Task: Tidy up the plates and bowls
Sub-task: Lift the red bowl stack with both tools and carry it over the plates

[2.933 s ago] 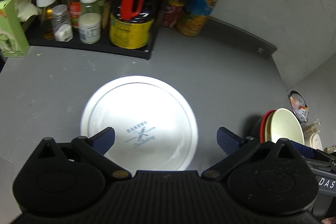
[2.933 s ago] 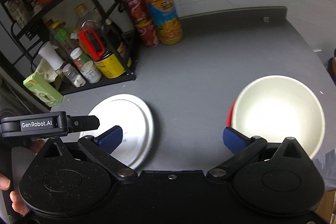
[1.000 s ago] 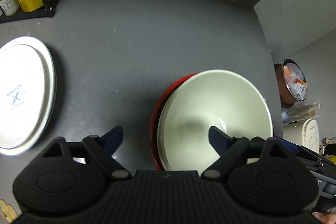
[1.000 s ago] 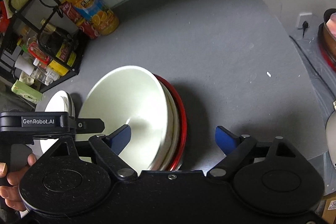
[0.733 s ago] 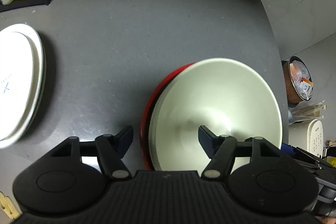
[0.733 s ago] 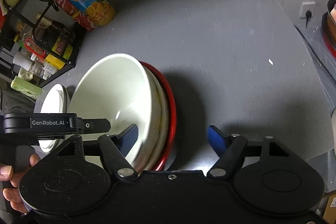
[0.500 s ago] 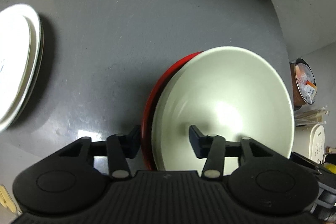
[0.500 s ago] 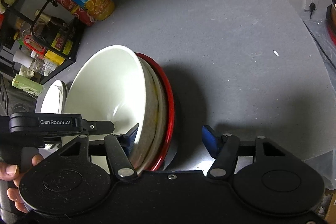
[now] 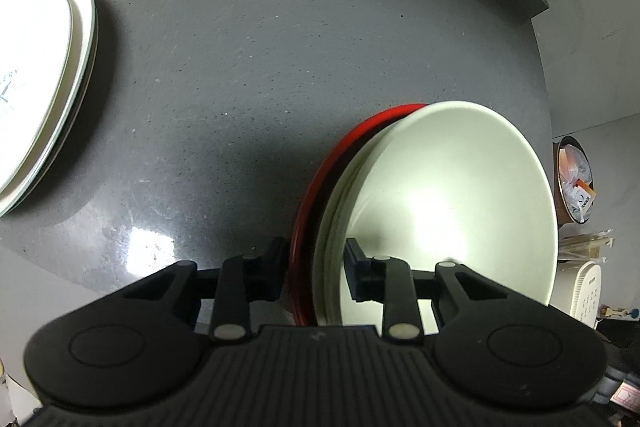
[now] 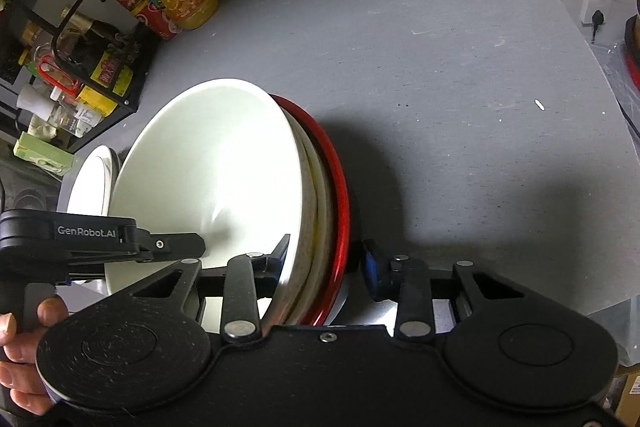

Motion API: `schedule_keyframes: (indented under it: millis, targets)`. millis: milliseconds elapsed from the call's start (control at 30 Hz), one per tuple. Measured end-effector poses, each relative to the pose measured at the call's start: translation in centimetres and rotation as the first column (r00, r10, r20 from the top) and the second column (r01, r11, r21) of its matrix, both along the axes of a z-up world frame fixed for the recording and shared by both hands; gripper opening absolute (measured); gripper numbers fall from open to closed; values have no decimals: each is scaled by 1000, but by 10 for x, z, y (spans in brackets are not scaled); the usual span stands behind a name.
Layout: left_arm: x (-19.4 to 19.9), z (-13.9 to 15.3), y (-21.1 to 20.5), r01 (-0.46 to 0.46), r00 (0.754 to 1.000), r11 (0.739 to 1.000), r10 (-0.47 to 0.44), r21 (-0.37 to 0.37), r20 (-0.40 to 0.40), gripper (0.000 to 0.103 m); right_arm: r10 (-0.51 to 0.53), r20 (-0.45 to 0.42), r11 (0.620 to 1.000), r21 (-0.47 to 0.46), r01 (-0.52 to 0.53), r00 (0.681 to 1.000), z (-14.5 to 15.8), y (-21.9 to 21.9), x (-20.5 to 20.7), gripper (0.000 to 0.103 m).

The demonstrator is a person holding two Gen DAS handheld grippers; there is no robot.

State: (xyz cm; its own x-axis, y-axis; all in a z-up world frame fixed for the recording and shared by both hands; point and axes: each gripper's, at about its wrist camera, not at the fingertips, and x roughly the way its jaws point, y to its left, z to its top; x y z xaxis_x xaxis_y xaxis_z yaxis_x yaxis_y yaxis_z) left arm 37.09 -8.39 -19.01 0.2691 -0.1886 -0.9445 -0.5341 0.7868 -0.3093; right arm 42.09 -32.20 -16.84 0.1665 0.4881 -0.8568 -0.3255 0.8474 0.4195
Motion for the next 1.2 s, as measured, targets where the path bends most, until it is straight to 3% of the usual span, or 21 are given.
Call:
schedule_keyframes:
  millis: [600,1200]
  targets:
    - [-1,34,38,1,996,1000,-1,5,85,27,-3,59,999,40,0,998,35,44,4,32]
    - [-36,73,133,-66,986,998,62,20,155,27,83,97,993,77,-90,992,66,143,-13,32]
